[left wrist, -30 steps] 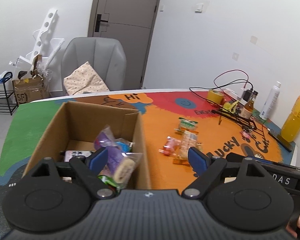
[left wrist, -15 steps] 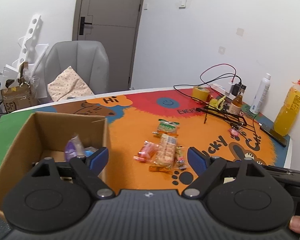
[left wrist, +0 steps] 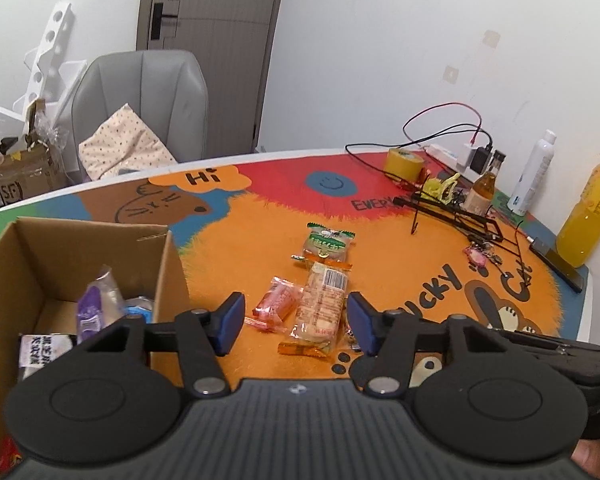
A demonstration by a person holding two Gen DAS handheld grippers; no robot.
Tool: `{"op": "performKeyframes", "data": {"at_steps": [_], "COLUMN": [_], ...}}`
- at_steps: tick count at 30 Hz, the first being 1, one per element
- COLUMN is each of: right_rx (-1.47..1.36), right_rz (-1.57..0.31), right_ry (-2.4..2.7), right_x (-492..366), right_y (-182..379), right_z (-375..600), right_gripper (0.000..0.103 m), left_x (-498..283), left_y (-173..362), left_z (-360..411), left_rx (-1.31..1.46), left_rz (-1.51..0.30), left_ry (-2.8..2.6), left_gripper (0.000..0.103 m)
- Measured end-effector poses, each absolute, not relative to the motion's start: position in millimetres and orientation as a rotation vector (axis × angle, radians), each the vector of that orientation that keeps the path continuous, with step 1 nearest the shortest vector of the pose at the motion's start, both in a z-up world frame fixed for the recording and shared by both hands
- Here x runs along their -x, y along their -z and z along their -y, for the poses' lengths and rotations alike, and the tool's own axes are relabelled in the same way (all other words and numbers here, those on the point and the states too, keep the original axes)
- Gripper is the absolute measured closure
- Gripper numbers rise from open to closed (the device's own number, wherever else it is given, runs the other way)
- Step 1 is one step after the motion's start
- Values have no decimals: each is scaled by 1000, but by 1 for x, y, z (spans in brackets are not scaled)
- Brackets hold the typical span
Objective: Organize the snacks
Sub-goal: 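Grasp the pink sausage pack with the left tool while the right tool grasps the peanut pack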
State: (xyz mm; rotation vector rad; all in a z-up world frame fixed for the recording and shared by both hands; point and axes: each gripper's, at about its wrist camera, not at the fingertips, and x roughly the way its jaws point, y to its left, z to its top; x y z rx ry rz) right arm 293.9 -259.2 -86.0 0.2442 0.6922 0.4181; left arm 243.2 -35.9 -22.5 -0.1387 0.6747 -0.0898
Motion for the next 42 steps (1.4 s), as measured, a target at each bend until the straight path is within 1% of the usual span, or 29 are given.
{"op": "performKeyframes", "data": {"at_steps": [2,4,7,9,14,23,31,35,39,40,41,42], "right_rx": [-244,-244,-246,-245,-240,-269,-259,-264,-249,-249,-247,-244], "right_rz": [-705,-718,-736,-750,-777,-822,-825,-809,-805,-810,-817,-820], "right_ry": [-425,-433,-440,-446,-452,-466,-396,-407,-422,-421,-418,-415], "right_x": [-301,-308,-318,-324,-338,-354,-358,-356,-357,-358,-359,-360], "right_y": [89,92,96,99,108,123,122,118,117,118,120,122], "right_z": [257,255,252,249,244,247,269,267,255,252,250,248], "right_gripper": [67,67,68,70,71,82,82,78,78,75,71,68], "left_x": [-251,-260,-272,-280,-297,-326,-338,-340,-340,-339,-339,-339], "left_y": [26,29,33,37,47,67,83,92,96,96,96,96], "left_z": [37,38,39,40,43,49,51,52,52,52,52,53], "left_rx": [136,138,131,125,113,92,81,79,75,75,77,76], "left_rz": [-689,-699,-719,-734,-768,-829,-872,-899,-909,-908,-908,-906], "left_ry": [81,65,54,51,36,0,-27,-23,-15,-15,-13,-12], "left_gripper": [54,62,67,67,70,70,71,71,71,71,71,73]}}
